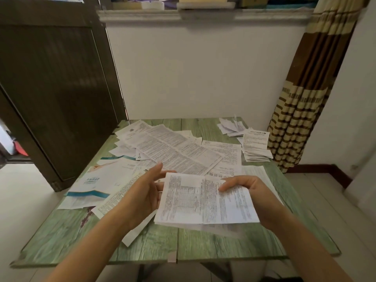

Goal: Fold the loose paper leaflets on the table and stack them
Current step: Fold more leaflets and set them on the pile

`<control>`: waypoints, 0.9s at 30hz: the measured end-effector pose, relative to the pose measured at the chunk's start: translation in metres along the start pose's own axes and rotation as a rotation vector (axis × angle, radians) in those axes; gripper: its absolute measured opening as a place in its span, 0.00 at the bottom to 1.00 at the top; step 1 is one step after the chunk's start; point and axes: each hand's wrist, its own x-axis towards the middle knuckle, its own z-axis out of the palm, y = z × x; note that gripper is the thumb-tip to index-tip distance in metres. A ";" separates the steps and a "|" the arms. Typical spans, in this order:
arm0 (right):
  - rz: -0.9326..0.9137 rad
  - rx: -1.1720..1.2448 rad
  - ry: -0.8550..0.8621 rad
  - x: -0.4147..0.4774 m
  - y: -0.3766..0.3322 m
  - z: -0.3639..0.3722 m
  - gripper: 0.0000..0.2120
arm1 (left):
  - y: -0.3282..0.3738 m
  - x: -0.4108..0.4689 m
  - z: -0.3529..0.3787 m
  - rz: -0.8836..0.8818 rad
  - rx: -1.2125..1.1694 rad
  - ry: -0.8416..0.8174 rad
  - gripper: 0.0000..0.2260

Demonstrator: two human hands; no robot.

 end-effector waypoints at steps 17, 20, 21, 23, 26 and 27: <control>-0.141 -0.149 0.145 -0.008 -0.038 -0.027 0.24 | 0.023 -0.001 -0.004 0.215 0.568 -0.095 0.07; -0.143 -0.244 0.073 -0.008 -0.037 -0.017 0.13 | 0.027 -0.001 -0.009 0.183 0.694 -0.175 0.06; -0.085 -0.348 -0.023 -0.006 -0.034 -0.009 0.09 | 0.025 0.001 -0.007 0.164 0.735 -0.206 0.06; 0.060 -0.563 -0.228 -0.005 -0.027 0.007 0.12 | 0.018 0.003 0.002 0.152 0.747 -0.239 0.05; 0.073 -0.572 -0.302 -0.006 -0.015 0.019 0.09 | 0.015 0.000 0.008 0.231 0.693 -0.163 0.05; 0.054 -0.514 -0.244 -0.008 -0.013 0.019 0.08 | 0.014 0.001 0.005 0.249 0.629 -0.087 0.07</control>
